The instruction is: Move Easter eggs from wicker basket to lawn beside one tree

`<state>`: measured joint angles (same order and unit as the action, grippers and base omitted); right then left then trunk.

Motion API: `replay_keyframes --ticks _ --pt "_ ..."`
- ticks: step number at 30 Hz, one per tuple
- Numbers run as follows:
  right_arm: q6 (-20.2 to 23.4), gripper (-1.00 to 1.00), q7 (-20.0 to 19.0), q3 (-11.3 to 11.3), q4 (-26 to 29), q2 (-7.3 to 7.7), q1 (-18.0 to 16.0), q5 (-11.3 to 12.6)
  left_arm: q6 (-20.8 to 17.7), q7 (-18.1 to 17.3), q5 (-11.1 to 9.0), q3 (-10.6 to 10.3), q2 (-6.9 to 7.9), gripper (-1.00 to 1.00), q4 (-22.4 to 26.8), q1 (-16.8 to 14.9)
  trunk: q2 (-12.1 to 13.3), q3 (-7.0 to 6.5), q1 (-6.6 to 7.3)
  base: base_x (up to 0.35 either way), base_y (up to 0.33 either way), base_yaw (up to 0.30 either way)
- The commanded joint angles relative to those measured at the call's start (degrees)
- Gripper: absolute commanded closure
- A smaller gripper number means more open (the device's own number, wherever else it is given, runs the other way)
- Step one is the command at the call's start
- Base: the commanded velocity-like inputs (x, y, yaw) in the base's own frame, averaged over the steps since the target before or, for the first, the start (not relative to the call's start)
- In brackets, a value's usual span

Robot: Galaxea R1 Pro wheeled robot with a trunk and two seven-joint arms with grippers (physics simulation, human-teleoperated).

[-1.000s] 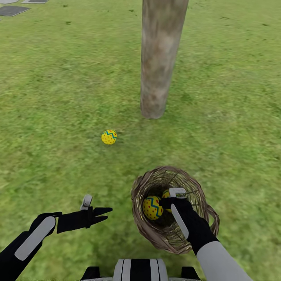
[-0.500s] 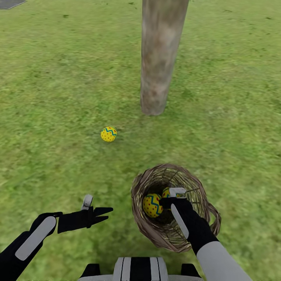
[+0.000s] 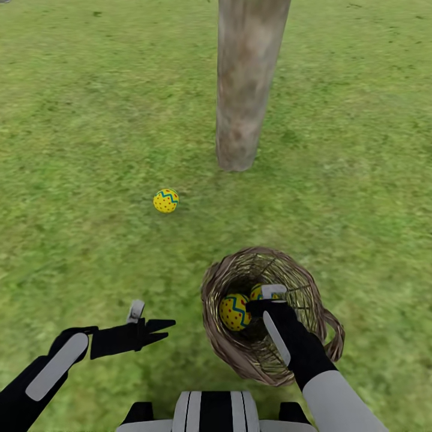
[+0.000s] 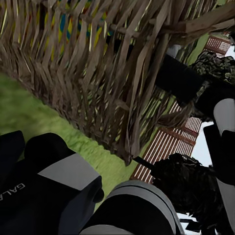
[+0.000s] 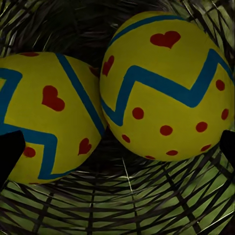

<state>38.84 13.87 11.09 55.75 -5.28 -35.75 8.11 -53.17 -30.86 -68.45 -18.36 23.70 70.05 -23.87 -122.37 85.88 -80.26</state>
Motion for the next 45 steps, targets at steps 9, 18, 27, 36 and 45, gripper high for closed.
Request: replay_keyframes --ticks 9,18,27,36,45 --pt "0.27 -1.0 0.63 0.03 0.51 0.07 -0.02 -1.37 0.02 -0.16 -0.01 -0.86 0.03 -1.0 -0.01 -0.1 -0.01 0.05 0.01 0.0 0.0 0.0" --pt "0.87 -1.0 0.63 -0.02 2.55 0.0 -0.02 -5.53 0.0 -0.16 -0.01 -0.89 0.09 -1.0 0.0 -0.07 -0.01 0.05 0.01 0.0 0.0 0.0" --pt "0.89 -1.0 0.63 0.14 2.28 0.17 -0.1 -5.65 0.0 -0.16 -0.01 -0.89 0.03 -1.0 0.03 -0.07 -0.01 0.05 0.01 0.0 0.0 0.0" --pt "0.89 -1.0 0.39 0.1 2.11 -0.01 -0.11 -11.69 0.0 -0.16 -0.01 -0.89 0.03 -1.0 0.04 -0.06 -2.02 0.95 -1.09 0.0 0.0 0.0" --pt "0.88 -1.0 0.28 0.14 2.29 0.08 -0.11 -12.66 0.07 -0.11 0.03 -0.89 -1.03 -1.0 -0.05 -0.06 -2.02 0.95 -1.09 0.0 0.0 0.0"
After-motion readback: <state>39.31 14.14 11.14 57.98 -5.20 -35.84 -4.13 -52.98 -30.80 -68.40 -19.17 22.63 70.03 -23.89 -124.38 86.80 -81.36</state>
